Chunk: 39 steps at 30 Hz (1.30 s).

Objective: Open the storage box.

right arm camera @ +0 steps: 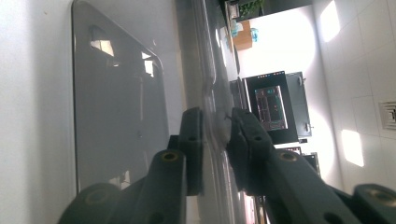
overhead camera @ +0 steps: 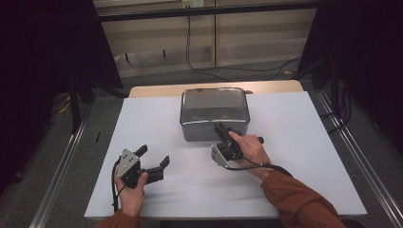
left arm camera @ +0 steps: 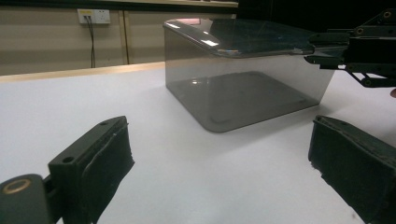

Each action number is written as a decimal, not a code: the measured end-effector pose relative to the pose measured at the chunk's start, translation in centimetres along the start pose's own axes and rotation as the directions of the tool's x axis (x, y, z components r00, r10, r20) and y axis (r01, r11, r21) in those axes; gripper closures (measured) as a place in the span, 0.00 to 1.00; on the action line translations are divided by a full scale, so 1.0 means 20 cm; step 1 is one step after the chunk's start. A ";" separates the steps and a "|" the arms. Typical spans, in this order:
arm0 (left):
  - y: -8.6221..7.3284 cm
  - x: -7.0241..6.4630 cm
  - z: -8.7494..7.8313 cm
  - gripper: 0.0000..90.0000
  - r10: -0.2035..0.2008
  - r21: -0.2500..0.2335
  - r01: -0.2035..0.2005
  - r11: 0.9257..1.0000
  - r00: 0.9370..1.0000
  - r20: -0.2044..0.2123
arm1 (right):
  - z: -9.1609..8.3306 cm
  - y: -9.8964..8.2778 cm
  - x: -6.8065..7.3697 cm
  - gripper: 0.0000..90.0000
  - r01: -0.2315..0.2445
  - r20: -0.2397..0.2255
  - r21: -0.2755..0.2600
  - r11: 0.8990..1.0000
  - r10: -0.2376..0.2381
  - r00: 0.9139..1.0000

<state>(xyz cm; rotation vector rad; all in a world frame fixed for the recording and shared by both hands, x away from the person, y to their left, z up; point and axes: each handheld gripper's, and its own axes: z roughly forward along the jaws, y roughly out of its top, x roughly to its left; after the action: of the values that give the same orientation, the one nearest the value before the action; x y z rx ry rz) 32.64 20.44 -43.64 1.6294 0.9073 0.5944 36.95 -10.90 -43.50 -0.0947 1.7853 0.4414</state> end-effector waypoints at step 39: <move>0.04 0.00 0.10 0.03 0.066 0.009 -0.066 0.998 0.996 0.063 | -0.01 0.00 -0.07 0.88 -0.003 0.030 -0.048 0.999 0.005 1.000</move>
<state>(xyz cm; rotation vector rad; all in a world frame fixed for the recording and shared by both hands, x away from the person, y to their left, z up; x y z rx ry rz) 34.32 19.22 -43.26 1.6838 0.8148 0.5815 37.13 -11.22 -42.16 -0.1175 1.7460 0.4861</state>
